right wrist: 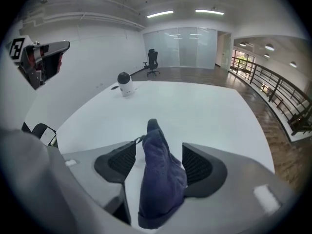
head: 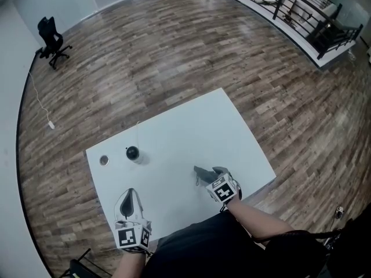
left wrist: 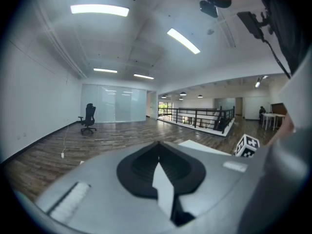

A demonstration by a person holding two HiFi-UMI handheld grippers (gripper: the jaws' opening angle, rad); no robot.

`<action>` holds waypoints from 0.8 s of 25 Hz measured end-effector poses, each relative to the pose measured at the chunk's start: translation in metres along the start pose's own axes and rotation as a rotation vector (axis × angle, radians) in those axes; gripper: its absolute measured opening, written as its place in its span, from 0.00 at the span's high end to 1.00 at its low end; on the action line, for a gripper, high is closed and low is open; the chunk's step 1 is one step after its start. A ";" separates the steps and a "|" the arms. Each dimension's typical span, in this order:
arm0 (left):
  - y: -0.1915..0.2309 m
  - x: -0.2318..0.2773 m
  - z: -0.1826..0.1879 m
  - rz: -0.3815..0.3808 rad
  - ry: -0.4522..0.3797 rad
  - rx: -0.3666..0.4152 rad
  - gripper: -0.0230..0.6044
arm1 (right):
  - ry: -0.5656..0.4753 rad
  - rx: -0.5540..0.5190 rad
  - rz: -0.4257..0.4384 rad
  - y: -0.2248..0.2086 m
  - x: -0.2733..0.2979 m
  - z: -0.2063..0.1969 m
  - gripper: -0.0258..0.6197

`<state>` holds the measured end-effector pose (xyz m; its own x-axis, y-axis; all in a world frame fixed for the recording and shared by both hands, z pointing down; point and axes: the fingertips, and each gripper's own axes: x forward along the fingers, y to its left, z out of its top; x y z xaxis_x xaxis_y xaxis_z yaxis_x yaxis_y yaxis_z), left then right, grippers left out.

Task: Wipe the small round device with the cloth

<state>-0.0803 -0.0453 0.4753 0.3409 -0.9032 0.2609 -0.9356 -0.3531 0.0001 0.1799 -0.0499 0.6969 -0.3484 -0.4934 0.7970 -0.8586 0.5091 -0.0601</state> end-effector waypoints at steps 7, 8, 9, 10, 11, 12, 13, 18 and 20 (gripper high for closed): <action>0.001 0.003 0.003 0.010 -0.046 -0.031 0.95 | -0.197 -0.111 -0.026 0.012 -0.032 0.078 0.49; 0.001 0.003 0.005 0.011 -0.054 -0.034 0.95 | -0.230 -0.130 -0.028 0.016 -0.038 0.090 0.49; 0.002 0.002 0.007 0.015 -0.062 -0.036 0.95 | -0.264 -0.148 -0.030 0.019 -0.044 0.102 0.49; 0.004 0.002 0.009 0.020 -0.068 -0.038 0.95 | -0.299 -0.162 -0.029 0.022 -0.049 0.114 0.49; 0.007 0.002 0.012 0.028 -0.075 -0.039 0.95 | -0.336 -0.169 -0.028 0.026 -0.053 0.128 0.49; 0.013 0.002 0.015 0.038 -0.081 -0.040 0.95 | -0.372 -0.172 -0.026 0.029 -0.057 0.143 0.49; 0.018 0.002 0.018 0.047 -0.087 -0.038 0.95 | -0.408 -0.174 -0.026 0.032 -0.060 0.158 0.49; 0.041 0.002 0.022 0.073 -0.101 -0.045 0.95 | -0.542 -0.212 -0.034 0.050 -0.078 0.211 0.49; 0.048 0.001 0.025 0.081 -0.111 -0.045 0.95 | -0.569 -0.226 -0.035 0.057 -0.085 0.224 0.50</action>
<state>-0.1224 -0.0694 0.4511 0.2703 -0.9505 0.1533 -0.9627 -0.2694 0.0270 0.0761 -0.1373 0.4911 -0.5211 -0.7799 0.3466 -0.7937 0.5922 0.1392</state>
